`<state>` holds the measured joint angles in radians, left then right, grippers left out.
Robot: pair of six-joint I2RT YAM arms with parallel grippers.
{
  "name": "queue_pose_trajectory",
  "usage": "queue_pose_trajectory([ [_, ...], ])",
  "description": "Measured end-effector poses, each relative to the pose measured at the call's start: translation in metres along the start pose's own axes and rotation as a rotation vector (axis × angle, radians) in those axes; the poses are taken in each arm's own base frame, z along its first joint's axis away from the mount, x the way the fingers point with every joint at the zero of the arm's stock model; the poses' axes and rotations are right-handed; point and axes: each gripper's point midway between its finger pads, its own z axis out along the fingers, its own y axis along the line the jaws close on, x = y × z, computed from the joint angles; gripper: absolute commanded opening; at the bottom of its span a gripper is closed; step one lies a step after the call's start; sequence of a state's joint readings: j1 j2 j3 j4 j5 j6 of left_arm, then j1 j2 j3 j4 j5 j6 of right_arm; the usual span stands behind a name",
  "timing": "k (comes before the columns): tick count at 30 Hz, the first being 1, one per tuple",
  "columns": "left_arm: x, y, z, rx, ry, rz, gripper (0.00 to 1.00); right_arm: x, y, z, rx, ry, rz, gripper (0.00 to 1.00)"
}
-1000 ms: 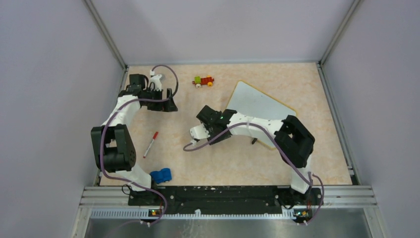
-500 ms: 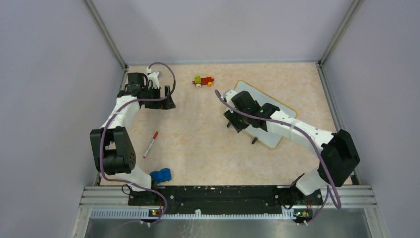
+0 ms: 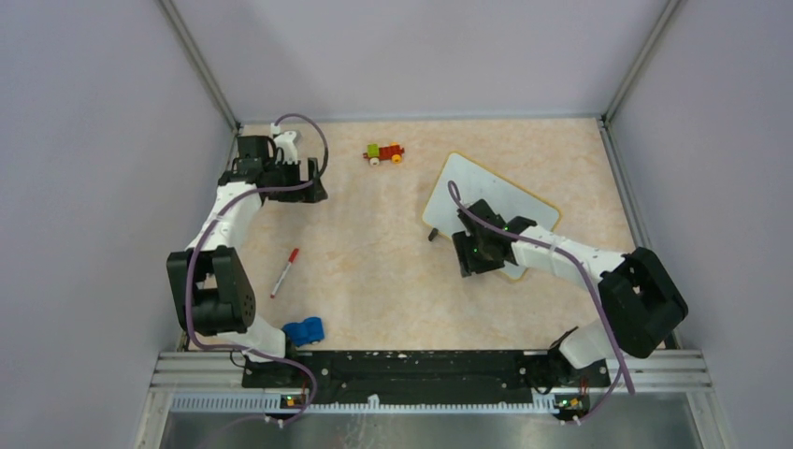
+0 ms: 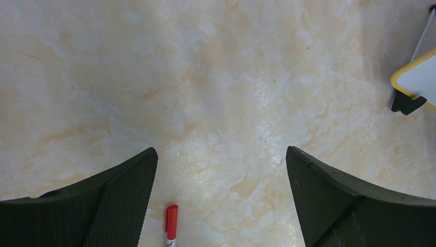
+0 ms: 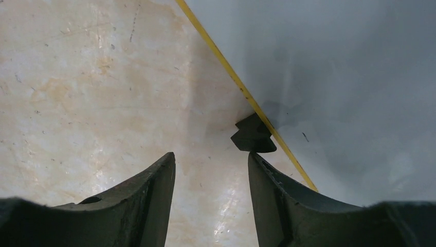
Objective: Write a sentence on the whiteboard
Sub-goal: Adjust the whiteboard at the center of the board.
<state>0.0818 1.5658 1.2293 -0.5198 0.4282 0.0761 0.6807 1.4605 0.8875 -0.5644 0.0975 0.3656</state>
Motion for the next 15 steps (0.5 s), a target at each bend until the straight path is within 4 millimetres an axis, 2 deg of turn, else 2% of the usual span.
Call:
queue_pose_trajectory([
  [5, -0.001, 0.000, 0.000, -0.001, -0.005, 0.001, 0.99, 0.009, -0.003, 0.004, 0.012, 0.017, 0.055, 0.58],
  [10, -0.001, 0.000, 0.000, -0.001, -0.006, -0.001, 0.99, 0.005, -0.005, 0.005, 0.032, -0.005, 0.084, 0.58],
  [15, -0.001, 0.000, 0.000, 0.000, -0.006, -0.001, 0.99, 0.000, -0.016, 0.007, 0.094, -0.030, 0.098, 0.57],
])
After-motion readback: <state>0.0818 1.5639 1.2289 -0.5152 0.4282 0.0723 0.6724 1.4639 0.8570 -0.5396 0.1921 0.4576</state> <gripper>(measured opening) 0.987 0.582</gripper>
